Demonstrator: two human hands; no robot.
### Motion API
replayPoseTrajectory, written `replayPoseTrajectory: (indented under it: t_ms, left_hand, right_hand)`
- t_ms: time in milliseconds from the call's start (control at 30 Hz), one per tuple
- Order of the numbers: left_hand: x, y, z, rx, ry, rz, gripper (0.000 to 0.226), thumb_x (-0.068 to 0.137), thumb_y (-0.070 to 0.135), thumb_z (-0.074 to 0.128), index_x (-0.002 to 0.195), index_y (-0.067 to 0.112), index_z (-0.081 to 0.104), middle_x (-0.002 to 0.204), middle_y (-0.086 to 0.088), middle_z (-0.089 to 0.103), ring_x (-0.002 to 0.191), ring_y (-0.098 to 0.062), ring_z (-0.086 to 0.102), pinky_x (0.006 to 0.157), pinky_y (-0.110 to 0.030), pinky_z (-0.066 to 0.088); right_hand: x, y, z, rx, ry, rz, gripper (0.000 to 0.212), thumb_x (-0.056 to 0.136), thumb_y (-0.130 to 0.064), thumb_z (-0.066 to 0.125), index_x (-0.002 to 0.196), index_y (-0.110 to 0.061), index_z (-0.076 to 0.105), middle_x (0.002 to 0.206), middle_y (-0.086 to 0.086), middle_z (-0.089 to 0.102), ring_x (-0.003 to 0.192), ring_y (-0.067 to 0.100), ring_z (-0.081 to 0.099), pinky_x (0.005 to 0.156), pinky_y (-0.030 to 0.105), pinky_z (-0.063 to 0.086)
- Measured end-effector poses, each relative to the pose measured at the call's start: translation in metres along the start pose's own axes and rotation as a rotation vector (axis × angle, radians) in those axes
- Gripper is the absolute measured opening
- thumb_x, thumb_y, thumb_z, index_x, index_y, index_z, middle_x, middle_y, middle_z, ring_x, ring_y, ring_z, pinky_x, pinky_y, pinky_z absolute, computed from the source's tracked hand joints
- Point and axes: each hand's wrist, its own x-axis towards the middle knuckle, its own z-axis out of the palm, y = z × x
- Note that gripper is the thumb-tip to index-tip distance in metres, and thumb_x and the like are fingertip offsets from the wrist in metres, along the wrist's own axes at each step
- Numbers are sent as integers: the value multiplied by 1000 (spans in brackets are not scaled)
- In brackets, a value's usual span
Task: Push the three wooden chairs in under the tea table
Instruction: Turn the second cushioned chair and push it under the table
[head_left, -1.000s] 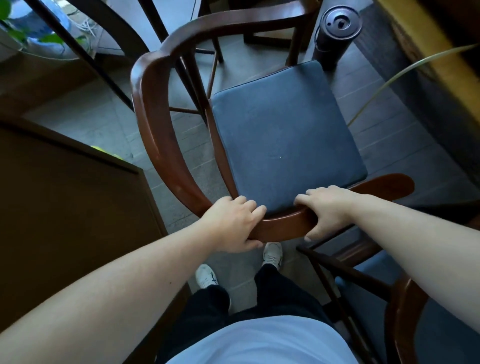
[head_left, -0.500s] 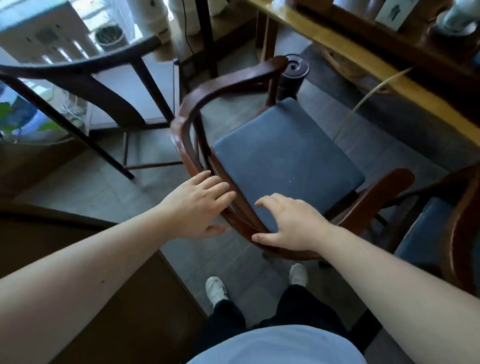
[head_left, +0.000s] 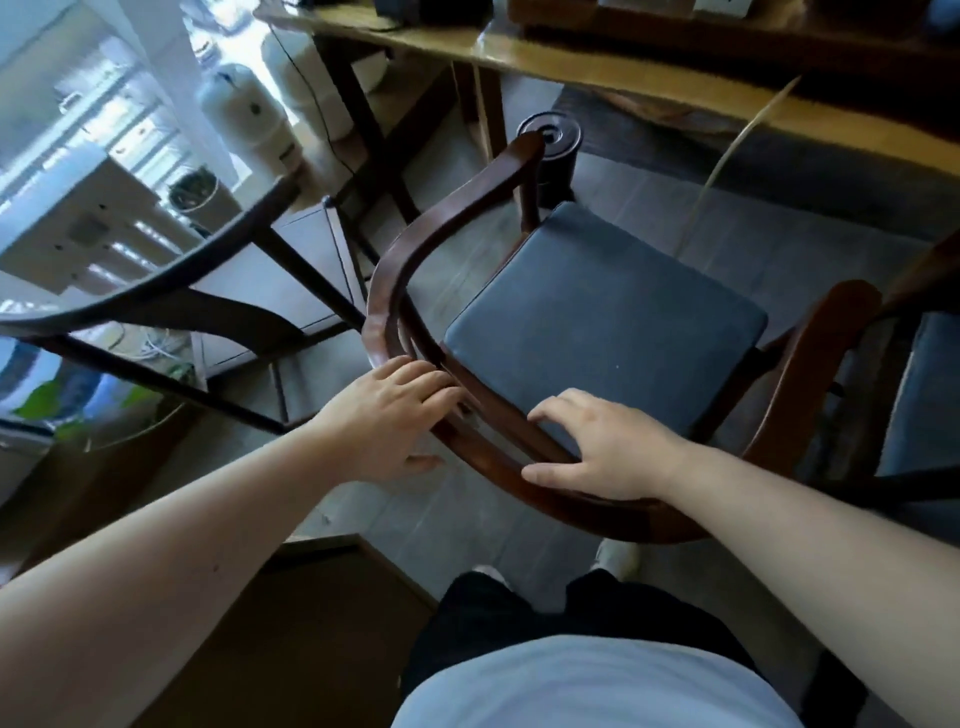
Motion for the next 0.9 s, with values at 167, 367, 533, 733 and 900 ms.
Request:
replayPoseTrajectory:
  t_ms: [167, 367, 533, 733, 900]
  left_hand:
    - [4, -33, 15, -19, 53, 62, 79, 69, 58, 68, 131, 14, 49, 129, -8, 57, 122, -27, 48, 106, -44, 36]
    - [18, -69, 34, -104, 90, 122, 82, 65, 70, 60, 127, 16, 53, 121, -7, 63, 113, -29, 56, 93, -42, 47]
    - [38, -81, 50, -128, 78, 237, 66, 61, 77, 54, 101, 24, 65, 95, 7, 68, 89, -21, 63, 61, -32, 54]
    - [48, -85, 61, -130, 43, 356, 43, 63, 65, 50, 79, 27, 60, 72, 10, 66, 68, -20, 64, 48, -28, 43]
    - [51, -87, 65, -126, 35, 391, 30, 63, 55, 57, 68, 25, 59, 54, 8, 59, 48, -21, 57, 39, -25, 37]
  right_hand:
    - [7, -11, 12, 173, 25, 72, 71, 70, -85, 44, 125, -40, 49, 123, -9, 52, 111, 11, 54, 97, 40, 46]
    - [16, -38, 29, 268, 82, 246, 75, 74, -80, 51, 133, -33, 47, 130, -7, 52, 116, 11, 52, 100, 33, 43]
    - [29, -69, 46, 153, 71, 360, 72, 79, -68, 59, 136, -30, 41, 136, -3, 48, 120, 19, 50, 98, 38, 44]
    - [38, -89, 73, -28, 212, 472, 43, 86, -44, 58, 124, -24, 51, 121, 2, 60, 110, 29, 58, 85, 43, 51]
    - [9, -71, 95, -157, 434, 491, 49, 78, -51, 62, 119, -24, 62, 108, -4, 71, 94, 22, 68, 69, 37, 57]
